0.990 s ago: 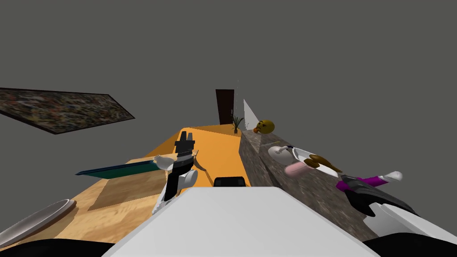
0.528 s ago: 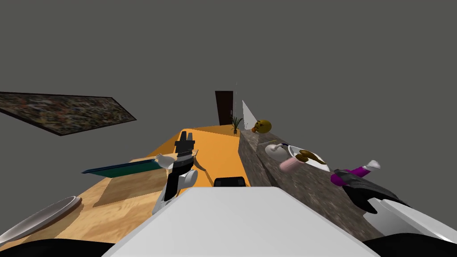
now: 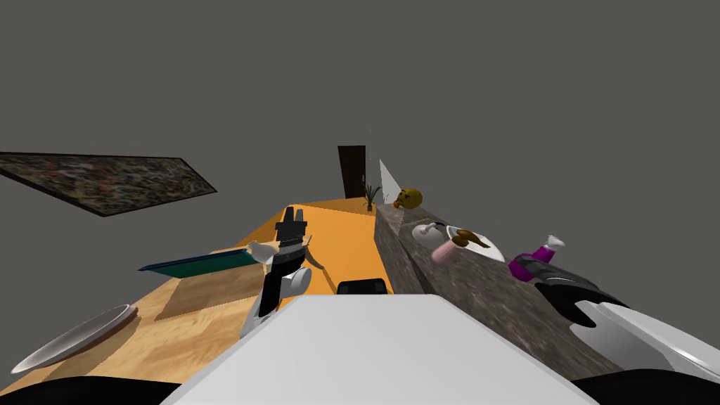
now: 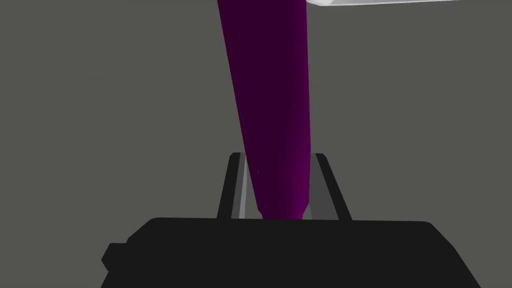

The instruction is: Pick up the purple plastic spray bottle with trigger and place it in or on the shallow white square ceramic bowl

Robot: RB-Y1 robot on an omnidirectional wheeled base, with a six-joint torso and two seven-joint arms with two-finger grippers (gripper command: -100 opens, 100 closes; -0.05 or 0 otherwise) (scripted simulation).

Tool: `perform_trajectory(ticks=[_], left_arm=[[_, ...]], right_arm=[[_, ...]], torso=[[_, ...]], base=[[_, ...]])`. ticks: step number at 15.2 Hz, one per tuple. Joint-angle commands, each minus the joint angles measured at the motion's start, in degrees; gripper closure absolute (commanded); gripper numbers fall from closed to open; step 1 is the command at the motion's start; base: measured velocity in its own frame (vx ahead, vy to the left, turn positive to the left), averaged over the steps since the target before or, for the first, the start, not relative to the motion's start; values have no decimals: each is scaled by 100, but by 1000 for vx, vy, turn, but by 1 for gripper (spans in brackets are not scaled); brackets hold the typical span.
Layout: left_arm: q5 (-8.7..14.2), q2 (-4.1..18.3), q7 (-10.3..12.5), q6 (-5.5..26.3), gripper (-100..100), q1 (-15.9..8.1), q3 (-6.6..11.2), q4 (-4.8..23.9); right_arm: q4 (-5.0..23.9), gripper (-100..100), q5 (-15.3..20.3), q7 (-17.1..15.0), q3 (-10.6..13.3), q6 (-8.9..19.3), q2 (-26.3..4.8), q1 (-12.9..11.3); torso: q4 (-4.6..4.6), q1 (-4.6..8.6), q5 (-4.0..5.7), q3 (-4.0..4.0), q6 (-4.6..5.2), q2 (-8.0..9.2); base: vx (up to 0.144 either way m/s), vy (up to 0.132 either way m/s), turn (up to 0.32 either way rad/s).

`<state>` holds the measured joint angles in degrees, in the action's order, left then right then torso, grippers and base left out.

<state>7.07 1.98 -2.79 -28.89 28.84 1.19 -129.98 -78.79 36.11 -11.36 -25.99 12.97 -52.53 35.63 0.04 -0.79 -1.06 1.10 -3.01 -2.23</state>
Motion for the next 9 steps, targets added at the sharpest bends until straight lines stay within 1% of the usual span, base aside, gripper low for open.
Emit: perform_trajectory(ticks=[1, 2, 3, 4, 5, 6, 7, 8, 9], left_arm=[[0, 0, 0, 0, 0, 0, 0, 0], [0, 0, 0, 0, 0, 0, 0, 0], [0, 0, 0, 0, 0, 0, 0, 0], [0, 0, 0, 0, 0, 0, 0, 0], [0, 0, 0, 0, 0, 0, 0, 0], [0, 0, 0, 0, 0, 0, 0, 0], [0, 0, 0, 0, 0, 0, 0, 0], [0, 0, 0, 0, 0, 0, 0, 0], [0, 0, 0, 0, 0, 0, 0, 0]], right_arm=[[17, 100, 20, 54, -28, -222, -47, -69], [86, 100, 39, 113, -51, -388, -101, -146], [86, 100, 39, 113, -51, -439, -101, -146], [155, 100, 58, 173, -74, -625, -156, -222], [155, 100, 58, 173, -74, -655, -156, -222], [223, 100, 77, 231, -97, -824, -210, -298], [223, 100, 77, 231, -97, -869, -210, -298], [291, 100, 96, 289, -120, -1006, -263, -373], [291, 100, 96, 289, -120, -1081, -263, -373]], torso=[[0, 0, 0, 0, 0, 0], [0, -2, 1, 3, -6, -6], [0, -5, -2, 5, -13, -11], [0, -7, -1, 8, -17, -16], [0, -11, -4, 10, -26, -21], [0, -15, -6, 13, -32, -27], [0, -17, -8, 16, -40, -32], [0, -19, -7, 18, -45, -36], [1, -20, -9, 19, -48, -38]], base=[[-43, -48, 36], [-43, -48, 28], [-40, -41, 23], [-40, -36, 15], [-36, -35, 15], [-35, -42, 23], [-38, -40, 22], [-49, -39, 28], [-45, -38, 21]])
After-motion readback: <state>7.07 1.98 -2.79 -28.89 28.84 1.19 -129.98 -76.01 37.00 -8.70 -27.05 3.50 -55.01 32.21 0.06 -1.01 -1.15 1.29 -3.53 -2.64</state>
